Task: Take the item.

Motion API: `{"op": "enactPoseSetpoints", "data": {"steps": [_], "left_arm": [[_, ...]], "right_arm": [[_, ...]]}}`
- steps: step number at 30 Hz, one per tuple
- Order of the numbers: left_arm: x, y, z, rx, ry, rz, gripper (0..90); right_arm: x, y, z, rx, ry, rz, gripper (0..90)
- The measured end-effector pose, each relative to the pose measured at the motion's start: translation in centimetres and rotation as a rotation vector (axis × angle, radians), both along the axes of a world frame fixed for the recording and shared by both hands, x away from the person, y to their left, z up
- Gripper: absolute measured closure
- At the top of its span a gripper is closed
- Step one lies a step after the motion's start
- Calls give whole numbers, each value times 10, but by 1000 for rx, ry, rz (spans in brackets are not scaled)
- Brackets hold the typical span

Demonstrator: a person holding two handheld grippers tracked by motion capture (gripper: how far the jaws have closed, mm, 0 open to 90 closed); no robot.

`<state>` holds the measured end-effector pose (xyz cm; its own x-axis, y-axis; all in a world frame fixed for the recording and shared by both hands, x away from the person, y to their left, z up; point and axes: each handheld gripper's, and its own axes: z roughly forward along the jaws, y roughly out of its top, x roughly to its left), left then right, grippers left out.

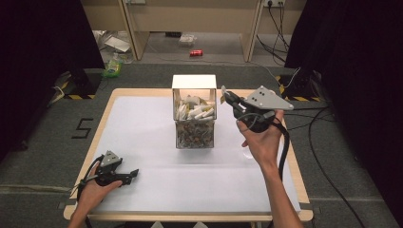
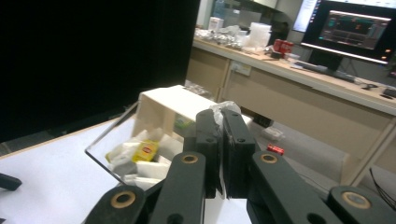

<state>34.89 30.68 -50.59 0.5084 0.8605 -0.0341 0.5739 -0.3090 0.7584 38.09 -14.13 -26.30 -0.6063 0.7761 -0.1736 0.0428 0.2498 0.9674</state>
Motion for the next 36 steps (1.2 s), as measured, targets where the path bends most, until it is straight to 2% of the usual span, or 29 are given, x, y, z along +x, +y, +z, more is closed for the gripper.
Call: {"op": "enactPoseSetpoints", "data": {"steps": [7, 15, 32, 36], "left_arm": [[0, 0, 0, 1, 0, 0, 149], [0, 0, 0, 1, 0, 0, 149], [0, 0, 0, 0, -1, 1, 149], [0, 0, 0, 1, -1, 0, 149]], "right_arm": [[-4, -27, -3, 15, 3, -52, 871], [-5, -49, -18, 18, 30, -96, 871], [-15, -79, -47, 33, 59, -150, 870], [-20, -84, -58, 42, 72, -161, 870]]}}
